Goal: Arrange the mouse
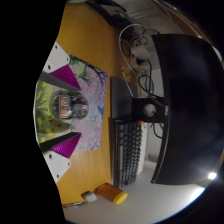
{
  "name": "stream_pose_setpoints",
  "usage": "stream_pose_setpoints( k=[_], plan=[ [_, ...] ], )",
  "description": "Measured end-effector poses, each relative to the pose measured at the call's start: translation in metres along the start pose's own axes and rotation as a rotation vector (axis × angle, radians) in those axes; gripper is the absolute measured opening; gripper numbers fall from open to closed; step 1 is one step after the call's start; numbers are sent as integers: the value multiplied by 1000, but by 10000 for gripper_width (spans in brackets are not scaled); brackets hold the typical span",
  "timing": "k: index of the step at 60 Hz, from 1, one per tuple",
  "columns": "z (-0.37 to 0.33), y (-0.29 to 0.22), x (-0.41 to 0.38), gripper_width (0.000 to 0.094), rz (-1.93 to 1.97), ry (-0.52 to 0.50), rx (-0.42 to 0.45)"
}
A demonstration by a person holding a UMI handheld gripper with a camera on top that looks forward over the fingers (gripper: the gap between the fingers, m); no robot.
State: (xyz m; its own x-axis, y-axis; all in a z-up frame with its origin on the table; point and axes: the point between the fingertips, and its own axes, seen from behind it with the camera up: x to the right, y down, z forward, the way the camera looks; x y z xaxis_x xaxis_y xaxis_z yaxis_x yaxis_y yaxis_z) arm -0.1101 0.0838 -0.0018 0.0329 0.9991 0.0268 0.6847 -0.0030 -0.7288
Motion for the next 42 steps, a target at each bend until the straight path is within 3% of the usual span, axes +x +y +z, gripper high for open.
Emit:
stream_pose_setpoints(
  k=[13,27,42],
  plan=[
    [-111,-9,-3,860,27,-1,1],
    [-229,31,-25,858,68,-18,-66],
    [-279,50,-28,854,43,17,-49]
  ],
)
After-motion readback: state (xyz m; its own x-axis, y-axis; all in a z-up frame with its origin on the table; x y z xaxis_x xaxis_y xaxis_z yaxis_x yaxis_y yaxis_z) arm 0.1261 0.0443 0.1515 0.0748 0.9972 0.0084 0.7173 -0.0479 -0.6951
